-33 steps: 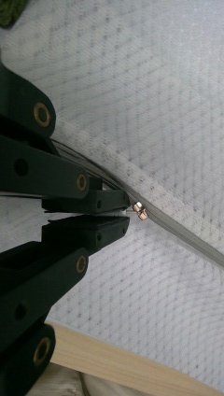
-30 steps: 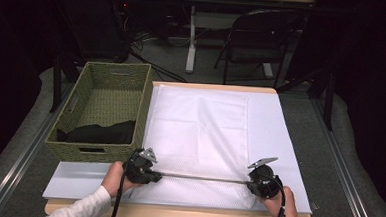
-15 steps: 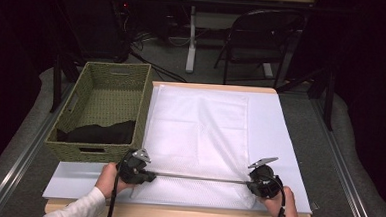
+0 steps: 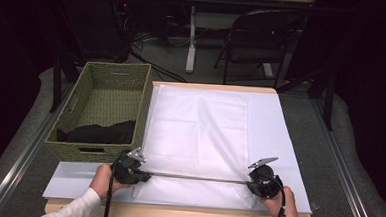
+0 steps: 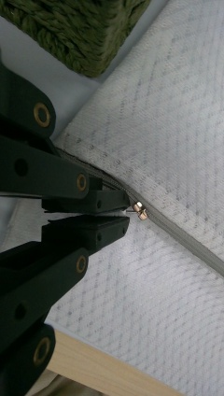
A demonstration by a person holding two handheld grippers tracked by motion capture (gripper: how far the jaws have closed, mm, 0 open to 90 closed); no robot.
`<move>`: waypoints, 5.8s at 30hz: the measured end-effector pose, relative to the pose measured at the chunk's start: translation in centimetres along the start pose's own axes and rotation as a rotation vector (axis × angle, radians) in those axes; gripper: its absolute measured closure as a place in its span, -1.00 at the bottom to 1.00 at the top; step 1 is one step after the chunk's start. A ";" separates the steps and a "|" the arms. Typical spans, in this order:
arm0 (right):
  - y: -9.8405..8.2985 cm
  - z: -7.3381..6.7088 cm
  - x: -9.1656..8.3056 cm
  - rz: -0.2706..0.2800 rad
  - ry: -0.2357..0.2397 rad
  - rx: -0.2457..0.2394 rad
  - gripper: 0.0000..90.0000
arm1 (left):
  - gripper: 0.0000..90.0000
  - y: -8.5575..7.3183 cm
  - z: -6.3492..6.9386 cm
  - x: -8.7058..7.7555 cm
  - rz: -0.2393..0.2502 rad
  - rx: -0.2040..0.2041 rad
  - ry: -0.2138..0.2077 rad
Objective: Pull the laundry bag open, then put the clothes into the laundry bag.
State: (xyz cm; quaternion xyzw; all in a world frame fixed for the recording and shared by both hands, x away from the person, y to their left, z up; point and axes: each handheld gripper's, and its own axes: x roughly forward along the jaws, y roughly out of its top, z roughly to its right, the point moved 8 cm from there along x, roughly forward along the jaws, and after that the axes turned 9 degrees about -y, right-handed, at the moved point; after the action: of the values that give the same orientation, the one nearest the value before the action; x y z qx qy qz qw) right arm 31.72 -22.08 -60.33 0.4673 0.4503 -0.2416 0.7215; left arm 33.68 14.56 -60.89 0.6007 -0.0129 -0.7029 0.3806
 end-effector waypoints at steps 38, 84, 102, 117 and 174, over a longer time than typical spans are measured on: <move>0.5 0.8 -0.7 0.047 -0.057 0.008 0.91 | 0.93 -2.7 -0.9 -2.3 0.019 -0.090 0.032; 2.5 -2.0 -4.3 0.282 0.168 -0.055 -0.66 | -0.53 -0.8 2.4 -3.8 0.175 -0.077 -0.037; 4.6 -5.4 -3.5 0.289 0.199 -0.154 -0.80 | -1.00 -0.9 3.2 -6.9 0.549 -0.061 -0.179; 6.8 -7.5 -0.4 0.228 0.197 -0.232 -0.76 | -1.00 -1.5 3.3 -5.3 0.349 -0.114 -0.149; 10.1 -10.0 3.5 0.166 0.308 -0.368 0.95 | -0.77 -1.5 2.2 -4.9 0.281 -0.087 0.042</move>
State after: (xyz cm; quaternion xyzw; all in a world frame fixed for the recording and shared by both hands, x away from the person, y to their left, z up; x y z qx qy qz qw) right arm 36.88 -8.38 -60.41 0.3946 0.5515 -0.0217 0.7346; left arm 30.98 17.35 -56.88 0.5903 -0.0585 -0.6299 0.5013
